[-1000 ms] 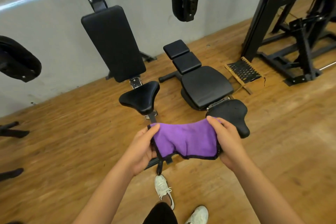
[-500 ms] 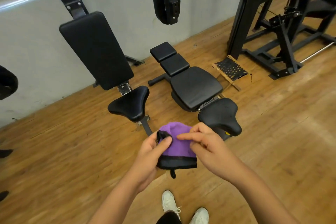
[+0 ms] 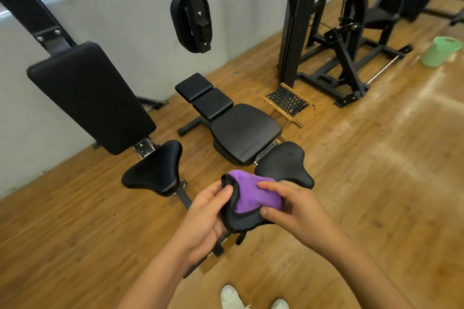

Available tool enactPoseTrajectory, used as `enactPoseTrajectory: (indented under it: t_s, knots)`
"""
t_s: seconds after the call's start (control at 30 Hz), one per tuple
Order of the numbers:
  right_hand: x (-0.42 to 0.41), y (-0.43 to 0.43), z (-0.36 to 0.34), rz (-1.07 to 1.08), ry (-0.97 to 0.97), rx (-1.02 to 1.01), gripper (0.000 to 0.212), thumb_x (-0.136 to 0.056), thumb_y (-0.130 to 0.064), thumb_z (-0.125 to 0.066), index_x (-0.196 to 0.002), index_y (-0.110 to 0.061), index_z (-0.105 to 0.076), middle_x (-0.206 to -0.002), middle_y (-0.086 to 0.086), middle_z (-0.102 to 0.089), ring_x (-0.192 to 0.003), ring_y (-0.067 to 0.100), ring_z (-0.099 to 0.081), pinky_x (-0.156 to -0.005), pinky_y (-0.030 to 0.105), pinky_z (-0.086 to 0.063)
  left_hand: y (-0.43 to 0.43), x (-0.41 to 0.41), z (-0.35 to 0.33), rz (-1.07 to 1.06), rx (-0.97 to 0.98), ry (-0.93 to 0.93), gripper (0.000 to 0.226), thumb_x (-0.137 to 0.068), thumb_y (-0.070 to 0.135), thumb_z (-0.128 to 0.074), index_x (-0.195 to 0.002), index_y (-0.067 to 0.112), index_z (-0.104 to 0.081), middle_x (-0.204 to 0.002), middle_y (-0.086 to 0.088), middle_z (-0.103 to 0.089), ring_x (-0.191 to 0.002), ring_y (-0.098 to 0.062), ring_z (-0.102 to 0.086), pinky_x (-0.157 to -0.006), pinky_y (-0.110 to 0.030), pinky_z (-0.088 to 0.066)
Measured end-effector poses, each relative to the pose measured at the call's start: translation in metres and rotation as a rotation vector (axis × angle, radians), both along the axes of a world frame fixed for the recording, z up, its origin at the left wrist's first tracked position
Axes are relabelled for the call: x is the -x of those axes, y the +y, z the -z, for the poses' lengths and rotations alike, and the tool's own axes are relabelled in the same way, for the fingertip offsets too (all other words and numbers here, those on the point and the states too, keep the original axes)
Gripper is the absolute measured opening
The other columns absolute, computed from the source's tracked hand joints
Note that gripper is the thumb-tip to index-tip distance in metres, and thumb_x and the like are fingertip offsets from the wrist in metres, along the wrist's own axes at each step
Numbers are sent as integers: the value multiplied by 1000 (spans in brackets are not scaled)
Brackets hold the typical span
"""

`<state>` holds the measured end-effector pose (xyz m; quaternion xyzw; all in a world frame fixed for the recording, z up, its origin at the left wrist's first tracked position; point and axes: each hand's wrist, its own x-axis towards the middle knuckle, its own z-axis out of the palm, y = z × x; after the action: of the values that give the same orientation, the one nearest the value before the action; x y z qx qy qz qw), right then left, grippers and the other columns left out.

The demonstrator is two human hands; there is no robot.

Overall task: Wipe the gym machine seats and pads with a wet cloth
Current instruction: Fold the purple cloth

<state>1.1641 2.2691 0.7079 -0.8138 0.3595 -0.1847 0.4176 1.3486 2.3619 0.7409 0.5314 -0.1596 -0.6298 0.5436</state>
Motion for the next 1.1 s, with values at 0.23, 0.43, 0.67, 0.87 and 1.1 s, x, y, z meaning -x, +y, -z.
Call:
enactPoseTrajectory:
  t_s: [0.23,0.43,0.67,0.87,1.1]
  knots:
    - [26,-22,-10,163,15,80,33,-84,-43,-63,-115,-35,-67,-85,-13,-50,-82,6,-53,-68,13,-38,-49,-1,-6,281,159,-140,49,-94,21,-65,-140,29,-50,-127,-11,-66,-112,-31,-66,-84,-41,-59]
    - [88,-57,-23,262,20,121,30,-86,-30,-73,-115,-26,-70,-84,-17,-45,-84,-13,-48,-72,4,-34,-124,48,-1,674,358,-626,97,-65,27,-91,-144,48,-39,-139,12,-52,-126,-10,-56,-106,-35,-46]
    - [212,-137,-26,376,45,124,36,-84,-56,-59,-109,-33,-72,-77,-16,-58,-77,-4,-53,-67,10,-36,-233,167,2,794,541,-1104,34,-73,45,-76,-103,41,-61,-97,14,-62,-95,-7,-60,-82,-36,-49]
    - [317,-234,-19,481,-85,3,13,-86,-38,-72,-97,-32,-72,-75,-12,-69,-71,6,-62,-61,16,-43,-333,299,-3,892,468,-1178,37,-69,52,-74,-82,25,-53,-97,16,-62,-83,-1,-61,-75,-33,-49]
    - [419,-315,9,685,-410,-300,31,-91,-23,-68,-117,-39,-62,-96,-14,-66,-88,9,-63,-70,21,-50,-428,426,39,856,410,-864,56,-93,24,-67,-141,44,-44,-128,29,-59,-120,11,-53,-99,-12,-44]
